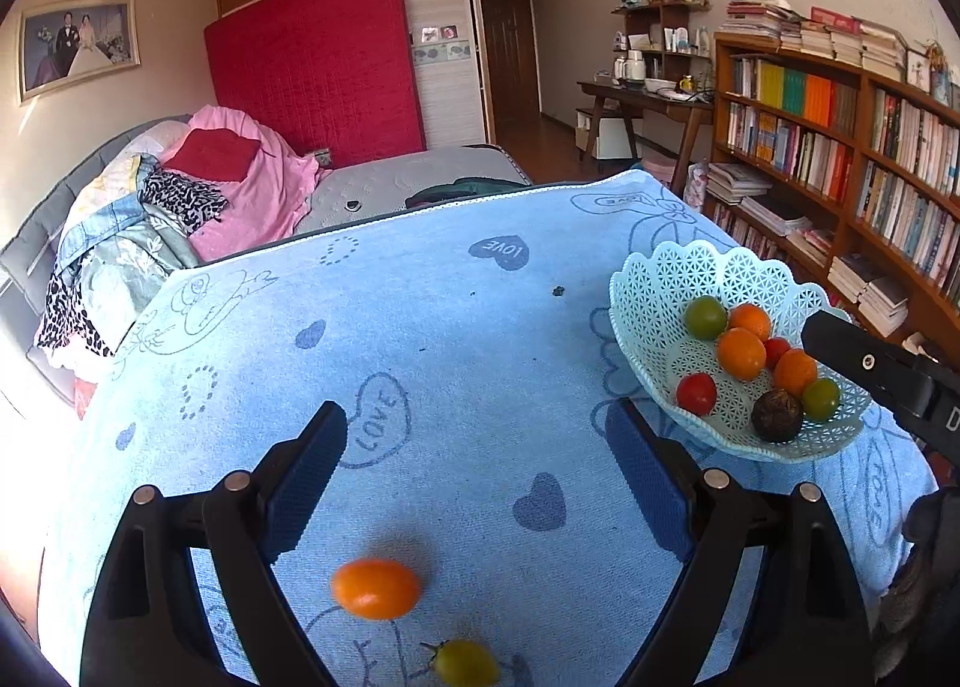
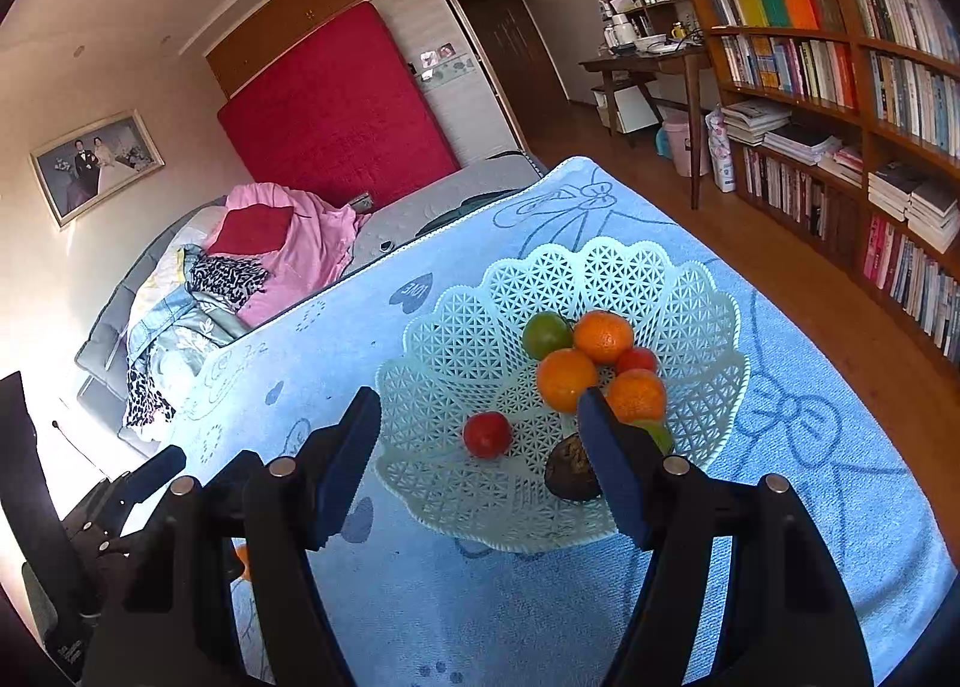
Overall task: Organize fruits
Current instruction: 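Withdraw both open tools toward the orange and yellow tomato on the towel, then grasp the yellow-green tomato on the towel with the right tool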
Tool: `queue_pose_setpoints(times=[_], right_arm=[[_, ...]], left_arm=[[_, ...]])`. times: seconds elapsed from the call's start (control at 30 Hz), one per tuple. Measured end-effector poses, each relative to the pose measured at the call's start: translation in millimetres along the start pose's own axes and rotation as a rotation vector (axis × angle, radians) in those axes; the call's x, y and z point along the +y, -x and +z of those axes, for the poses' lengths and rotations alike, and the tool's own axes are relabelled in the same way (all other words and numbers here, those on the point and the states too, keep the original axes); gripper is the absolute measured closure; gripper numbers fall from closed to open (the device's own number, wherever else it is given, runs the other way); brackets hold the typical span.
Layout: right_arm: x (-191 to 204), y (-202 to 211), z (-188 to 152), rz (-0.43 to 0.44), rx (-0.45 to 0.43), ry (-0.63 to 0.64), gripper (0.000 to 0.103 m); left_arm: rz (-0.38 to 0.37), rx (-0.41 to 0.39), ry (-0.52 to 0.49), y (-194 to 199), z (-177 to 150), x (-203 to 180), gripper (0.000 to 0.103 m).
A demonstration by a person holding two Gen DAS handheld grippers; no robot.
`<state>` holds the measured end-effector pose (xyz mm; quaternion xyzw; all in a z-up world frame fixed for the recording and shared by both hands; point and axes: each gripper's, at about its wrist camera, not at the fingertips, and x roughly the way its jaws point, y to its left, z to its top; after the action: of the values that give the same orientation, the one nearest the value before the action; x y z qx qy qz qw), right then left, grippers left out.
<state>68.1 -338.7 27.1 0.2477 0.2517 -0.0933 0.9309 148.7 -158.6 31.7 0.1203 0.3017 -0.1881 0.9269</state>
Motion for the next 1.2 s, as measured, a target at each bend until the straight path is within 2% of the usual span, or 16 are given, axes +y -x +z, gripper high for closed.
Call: queue_pose_setpoints(times=[0.2,0.47,0.67,1.2], right_arm=[[15.0,-5.6,-8.2,0.028,0.031,0.044,0.033],[44.3,-19.5,-27.0,0.086,0.101,0.136,0.033],[65.2,-24.2,-42.0,0.1,0.118,0.219,0.033],[93.7,-33.0,-68.8,0.194,0.199,0.316,0.033]], left_arm=[[0.046,0.037,0.063,-2.4,-8.4,34.3,0.016],[0.091,0.059,0.083,-0.4,-22.9,63.2,0.016],[0.102,0.073,0.097,0.9,-29.8,74.6,0.016],[0.144,0.106,0.132,4.2,-51.0,103.5,0.016]])
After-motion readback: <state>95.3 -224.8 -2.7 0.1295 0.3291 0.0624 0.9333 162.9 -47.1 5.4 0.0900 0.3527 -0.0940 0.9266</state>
